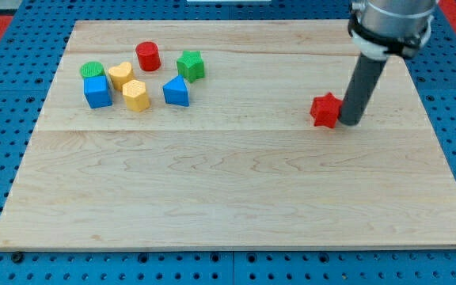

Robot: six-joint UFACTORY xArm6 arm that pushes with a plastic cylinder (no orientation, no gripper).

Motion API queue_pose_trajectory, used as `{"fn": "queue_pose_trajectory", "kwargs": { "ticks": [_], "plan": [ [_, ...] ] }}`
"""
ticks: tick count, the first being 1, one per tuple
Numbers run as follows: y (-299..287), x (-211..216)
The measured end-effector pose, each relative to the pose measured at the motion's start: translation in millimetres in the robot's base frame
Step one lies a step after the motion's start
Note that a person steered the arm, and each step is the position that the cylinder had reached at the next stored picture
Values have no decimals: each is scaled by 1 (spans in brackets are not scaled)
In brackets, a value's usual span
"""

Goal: Slide the red star towards the top center

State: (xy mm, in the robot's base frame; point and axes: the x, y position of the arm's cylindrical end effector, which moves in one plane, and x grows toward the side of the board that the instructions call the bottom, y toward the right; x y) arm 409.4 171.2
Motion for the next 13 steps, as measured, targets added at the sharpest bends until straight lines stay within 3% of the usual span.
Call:
{"fn": "queue_pose_trajectory", "kwargs": {
  "ticks": [1,2,3,6,8,12,13],
  "plan": [
    [-15,-45],
    [13,-28],
    [30,27],
    [-64,-2],
    [-49,-17],
    [-18,-164],
    [-11,-179]
  ]
}}
